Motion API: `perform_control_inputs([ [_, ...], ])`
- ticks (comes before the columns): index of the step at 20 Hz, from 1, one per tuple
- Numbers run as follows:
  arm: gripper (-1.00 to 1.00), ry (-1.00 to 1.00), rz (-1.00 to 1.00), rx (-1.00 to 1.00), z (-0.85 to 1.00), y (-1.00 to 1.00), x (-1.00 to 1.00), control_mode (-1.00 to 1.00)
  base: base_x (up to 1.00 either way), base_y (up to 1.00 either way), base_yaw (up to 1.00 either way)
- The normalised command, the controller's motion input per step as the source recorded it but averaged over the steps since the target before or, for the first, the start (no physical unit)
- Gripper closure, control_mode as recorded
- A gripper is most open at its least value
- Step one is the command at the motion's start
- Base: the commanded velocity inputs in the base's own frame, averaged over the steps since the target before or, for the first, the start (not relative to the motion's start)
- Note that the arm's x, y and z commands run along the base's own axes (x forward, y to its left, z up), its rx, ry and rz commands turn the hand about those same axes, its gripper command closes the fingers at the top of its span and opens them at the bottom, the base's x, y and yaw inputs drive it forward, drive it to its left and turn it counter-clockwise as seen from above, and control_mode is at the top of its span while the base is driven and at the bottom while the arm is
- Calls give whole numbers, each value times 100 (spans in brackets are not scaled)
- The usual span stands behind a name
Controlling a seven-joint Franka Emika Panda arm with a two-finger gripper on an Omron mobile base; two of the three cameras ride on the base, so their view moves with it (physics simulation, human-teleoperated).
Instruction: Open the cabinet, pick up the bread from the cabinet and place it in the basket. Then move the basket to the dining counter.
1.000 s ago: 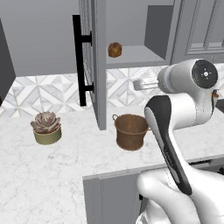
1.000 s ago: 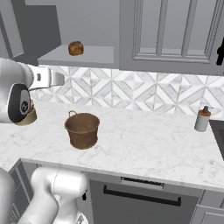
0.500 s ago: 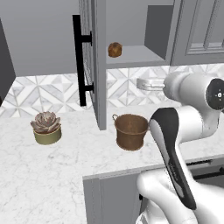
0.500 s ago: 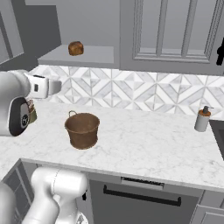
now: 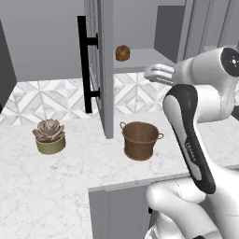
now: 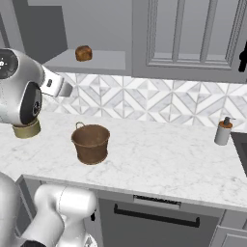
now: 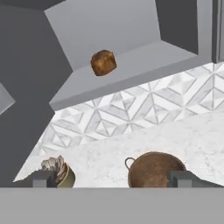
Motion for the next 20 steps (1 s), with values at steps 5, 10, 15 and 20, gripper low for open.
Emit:
perform_control_inputs([
  [5,-100,0,3,-12,0,8,35,-100,0,0,0],
  [10,-100,0,0,-8,-2,0,64,-100,0,0,0],
  [15,-100,0,0,-9,0,6,53,-100,0,0,0],
  [20,-100,-2,0,-12,0,19,38,-100,0,0,0],
])
